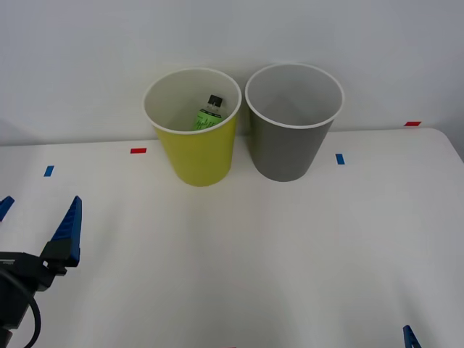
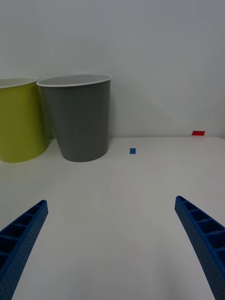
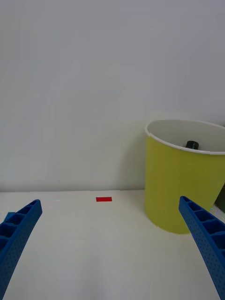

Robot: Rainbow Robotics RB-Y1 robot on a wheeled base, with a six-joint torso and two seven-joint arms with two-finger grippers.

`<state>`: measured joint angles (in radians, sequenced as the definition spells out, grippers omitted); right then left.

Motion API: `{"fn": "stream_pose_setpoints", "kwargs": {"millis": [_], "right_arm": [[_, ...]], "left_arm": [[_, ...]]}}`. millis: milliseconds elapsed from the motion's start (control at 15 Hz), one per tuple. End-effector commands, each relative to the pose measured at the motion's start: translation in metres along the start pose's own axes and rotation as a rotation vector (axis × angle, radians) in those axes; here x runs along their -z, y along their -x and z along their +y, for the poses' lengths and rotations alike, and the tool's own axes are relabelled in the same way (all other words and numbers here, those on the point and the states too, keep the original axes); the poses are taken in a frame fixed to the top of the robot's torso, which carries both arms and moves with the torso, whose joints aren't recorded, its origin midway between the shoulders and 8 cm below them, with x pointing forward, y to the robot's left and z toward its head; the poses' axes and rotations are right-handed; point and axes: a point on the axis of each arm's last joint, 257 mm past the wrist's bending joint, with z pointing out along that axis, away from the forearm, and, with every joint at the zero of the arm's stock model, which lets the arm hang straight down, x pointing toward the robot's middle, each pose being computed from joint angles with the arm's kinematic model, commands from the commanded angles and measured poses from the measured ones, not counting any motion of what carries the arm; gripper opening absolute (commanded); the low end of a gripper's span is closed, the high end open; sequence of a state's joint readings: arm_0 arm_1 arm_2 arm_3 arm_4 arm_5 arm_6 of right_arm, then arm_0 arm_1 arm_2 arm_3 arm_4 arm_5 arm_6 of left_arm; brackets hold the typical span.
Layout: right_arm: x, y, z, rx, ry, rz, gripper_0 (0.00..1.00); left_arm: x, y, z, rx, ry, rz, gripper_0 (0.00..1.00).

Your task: Put cans in the gray bin and PET bottles in the light green bin.

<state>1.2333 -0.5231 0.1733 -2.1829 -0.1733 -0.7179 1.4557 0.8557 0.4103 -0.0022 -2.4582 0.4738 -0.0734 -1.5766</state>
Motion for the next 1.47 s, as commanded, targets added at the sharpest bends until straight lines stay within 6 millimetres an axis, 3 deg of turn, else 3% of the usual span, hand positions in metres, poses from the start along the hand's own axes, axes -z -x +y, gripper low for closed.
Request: {"fn": "stream_pose_setpoints", "kwargs": {"millis": [67,333,867,1467], "right_arm": [[0.000,0.000,0.000,0.000,0.000,0.000,0.94],[0.000,0.000,0.000,0.000,0.000,0.000,0.94],[0.000,0.000,0.000,0.000,0.000,0.000,0.94],[0.000,0.000,0.000,0.000,0.000,0.000,0.94]], "left_arm": [[0.019,-0.013,0.001,0.013,0.016,0.028,1.00],[0.047,-0.030,0.013,-0.014,0.039,0.002,1.00],[0.118,-0.088,0.019,-0.085,0.033,-0.027,1.00],[0.158,-0.088,0.014,-0.097,0.066,-0.003,1.00]]}}
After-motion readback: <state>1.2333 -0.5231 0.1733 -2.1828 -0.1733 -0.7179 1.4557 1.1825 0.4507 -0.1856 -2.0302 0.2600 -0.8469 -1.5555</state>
